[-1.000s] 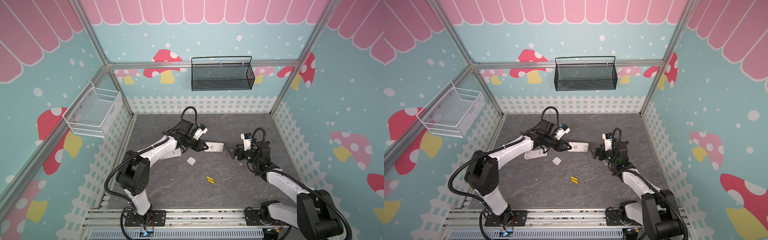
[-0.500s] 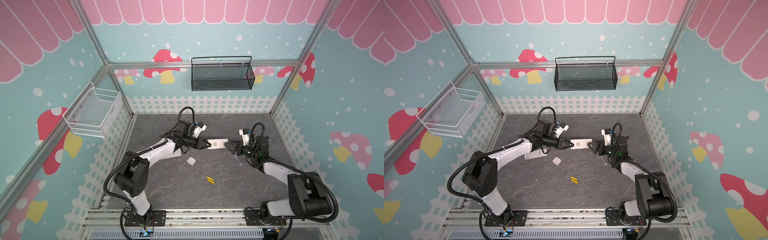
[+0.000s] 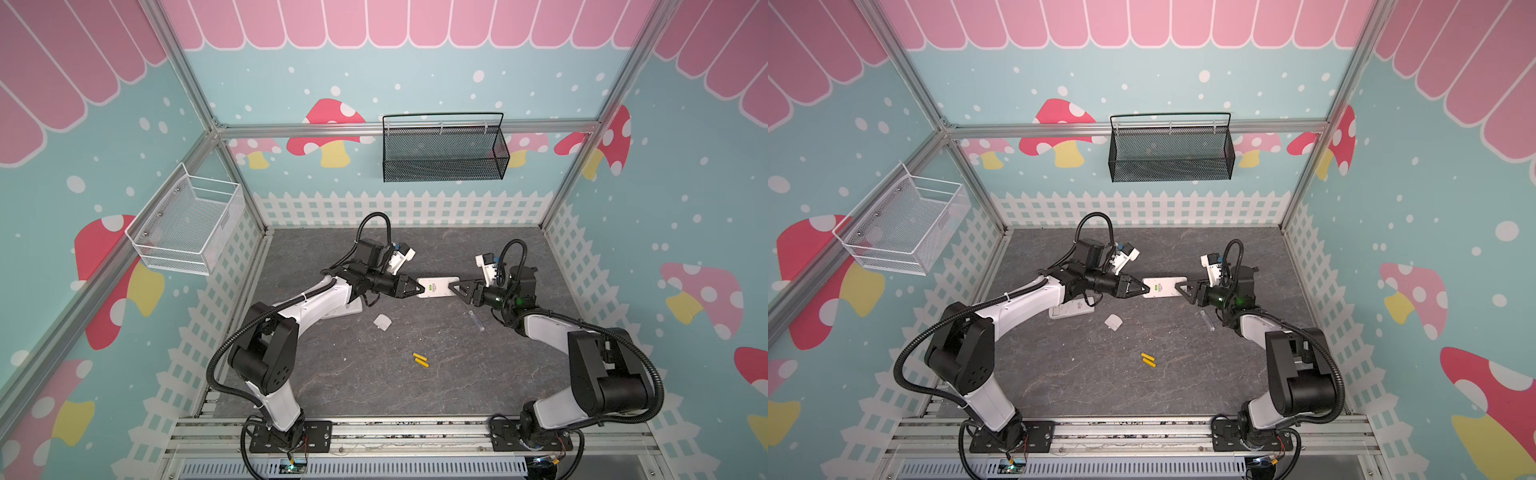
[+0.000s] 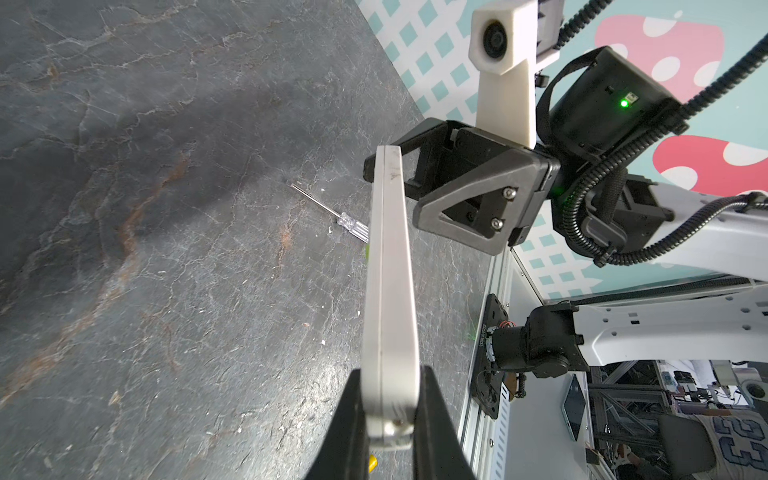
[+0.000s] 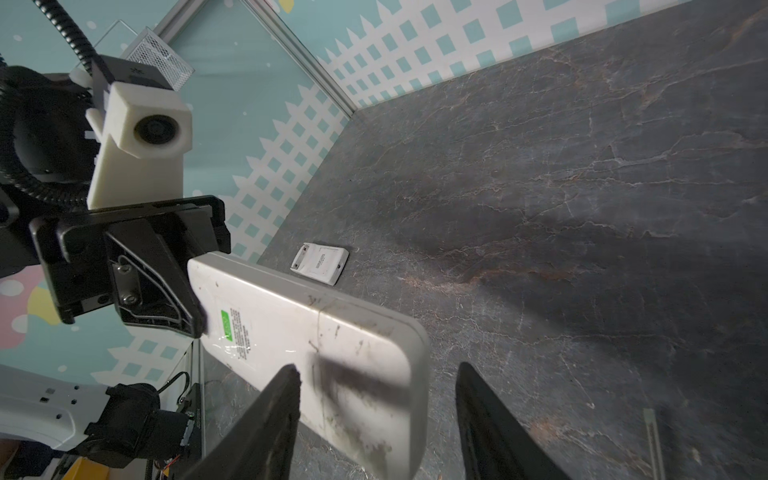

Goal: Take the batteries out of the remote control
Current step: 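Hold the remote out with the left gripper while the right gripper regrasps it, then lower the white remote to the table with the left gripper while the right releases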

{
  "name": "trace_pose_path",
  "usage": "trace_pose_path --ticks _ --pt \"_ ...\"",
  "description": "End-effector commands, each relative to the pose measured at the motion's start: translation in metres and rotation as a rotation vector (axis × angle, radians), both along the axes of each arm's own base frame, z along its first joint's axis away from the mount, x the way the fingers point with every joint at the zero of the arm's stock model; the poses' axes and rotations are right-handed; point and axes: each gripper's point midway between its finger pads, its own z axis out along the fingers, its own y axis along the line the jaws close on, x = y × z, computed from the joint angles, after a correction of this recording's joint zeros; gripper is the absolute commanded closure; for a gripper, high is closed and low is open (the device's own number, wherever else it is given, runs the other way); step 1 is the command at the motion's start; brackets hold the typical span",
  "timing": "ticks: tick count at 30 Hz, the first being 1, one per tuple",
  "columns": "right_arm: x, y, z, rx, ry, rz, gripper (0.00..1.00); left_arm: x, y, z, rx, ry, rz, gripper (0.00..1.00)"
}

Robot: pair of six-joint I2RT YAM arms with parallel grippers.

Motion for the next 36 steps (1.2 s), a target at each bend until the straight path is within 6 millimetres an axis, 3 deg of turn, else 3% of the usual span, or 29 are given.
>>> trace_pose_path --ticks 1,17,23,32,36 --pt "0.004 0.004 0.009 0.018 -0.033 0.029 0.44 0.001 -0.01 0.021 -0.057 -0.048 -0.029 1.0" --pt "0.008 0.003 -0.016 -0.012 0.027 0.019 0.77 0.003 -0.007 0.013 -0.031 -0.044 -0.01 1.0" --pt "0.005 0.003 -0.021 -0.024 0.031 0.025 0.81 0.013 0.002 -0.003 0.041 -0.043 0.064 1.0" --pt "0.0 0.01 -0.017 0.013 0.04 0.053 0.96 0.011 -0.002 -0.003 0.037 -0.037 0.047 1.0" --pt "0.0 0.004 -0.017 -0.012 0.025 0.03 0.98 0.012 -0.002 -0.011 0.054 -0.036 0.056 1.0"
